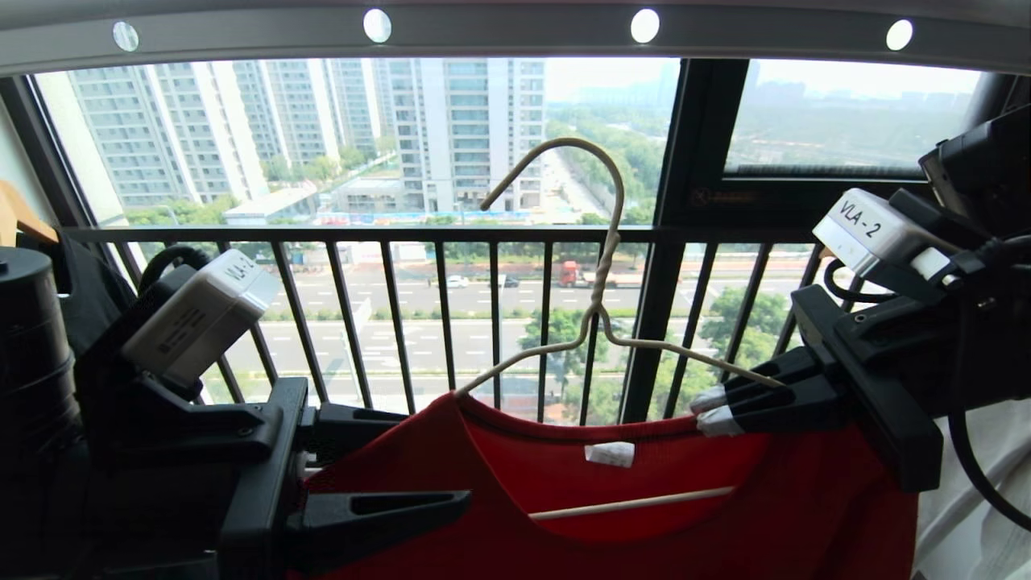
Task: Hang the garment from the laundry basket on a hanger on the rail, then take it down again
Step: Hang the clothes rack on the clothesline
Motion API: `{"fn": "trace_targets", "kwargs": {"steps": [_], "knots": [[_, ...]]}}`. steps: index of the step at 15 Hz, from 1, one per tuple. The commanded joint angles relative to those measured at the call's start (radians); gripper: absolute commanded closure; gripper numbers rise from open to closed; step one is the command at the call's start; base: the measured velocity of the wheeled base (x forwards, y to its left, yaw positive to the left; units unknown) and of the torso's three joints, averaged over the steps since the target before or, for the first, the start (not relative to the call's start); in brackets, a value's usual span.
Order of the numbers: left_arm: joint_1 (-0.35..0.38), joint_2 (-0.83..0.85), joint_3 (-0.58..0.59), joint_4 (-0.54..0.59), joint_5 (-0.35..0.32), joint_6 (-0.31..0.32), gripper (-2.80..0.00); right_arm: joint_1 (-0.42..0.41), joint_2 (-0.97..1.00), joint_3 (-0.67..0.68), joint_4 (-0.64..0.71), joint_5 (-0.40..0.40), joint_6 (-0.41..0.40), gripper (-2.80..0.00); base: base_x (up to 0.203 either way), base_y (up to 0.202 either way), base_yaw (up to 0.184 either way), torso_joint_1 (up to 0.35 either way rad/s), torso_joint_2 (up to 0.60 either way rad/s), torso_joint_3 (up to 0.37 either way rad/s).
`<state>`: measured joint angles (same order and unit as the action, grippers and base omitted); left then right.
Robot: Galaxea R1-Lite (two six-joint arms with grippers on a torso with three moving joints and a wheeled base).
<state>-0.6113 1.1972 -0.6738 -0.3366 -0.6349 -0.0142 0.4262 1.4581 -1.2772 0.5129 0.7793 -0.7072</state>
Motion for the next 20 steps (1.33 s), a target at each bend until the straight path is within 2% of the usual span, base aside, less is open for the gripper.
{"fn": "trace_targets", "kwargs": {"steps": [1,5,8,10,11,15,18,20], "knots": [[0.0,-0.011,0.0,-0.002,-0.003,0.0,-2.8,0.0,0.002,-0.002,0.003,0.001,-0.003,0.0,0.0,0.0,0.0,0.0,0.0,0.0],[0.002,-0.064,-0.018,-0.005,0.005,-0.008,-2.8,-0.019,0.0,0.016,0.004,-0.008,0.0,0.0,0.0,0.0,0.0,0.0,0.0,0.0],[0.004,-0.107,-0.058,-0.008,0.011,-0.09,-2.8,-0.04,-0.014,0.04,0.004,-0.01,0.003,0.0,0.0,0.0,0.0,0.0,0.0,0.0],[0.004,-0.125,-0.073,-0.007,0.034,-0.114,-2.8,-0.043,-0.019,0.041,0.004,-0.021,0.011,0.0,0.0,0.0,0.0,0.0,0.0,0.0],[0.004,-0.133,-0.075,-0.007,0.038,-0.115,0.0,-0.043,-0.021,0.041,0.004,-0.027,0.029,0.0,0.0,0.0,0.0,0.0,0.0,0.0],[0.001,-0.184,-0.112,0.004,0.038,-0.131,0.0,-0.043,-0.053,0.04,0.002,-0.072,0.11,0.0,0.0,0.0,0.0,0.0,0.0,0.0],[0.002,-0.215,-0.173,0.007,0.056,-0.264,0.0,-0.043,-0.099,0.041,0.001,-0.098,0.202,0.0,0.0,0.0,0.0,0.0,0.0,0.0],[0.002,-0.218,-0.189,0.006,0.06,-0.275,0.0,-0.043,-0.127,0.04,0.0,-0.147,0.27,0.0,0.0,0.0,0.0,0.0,0.0,0.0]]}}
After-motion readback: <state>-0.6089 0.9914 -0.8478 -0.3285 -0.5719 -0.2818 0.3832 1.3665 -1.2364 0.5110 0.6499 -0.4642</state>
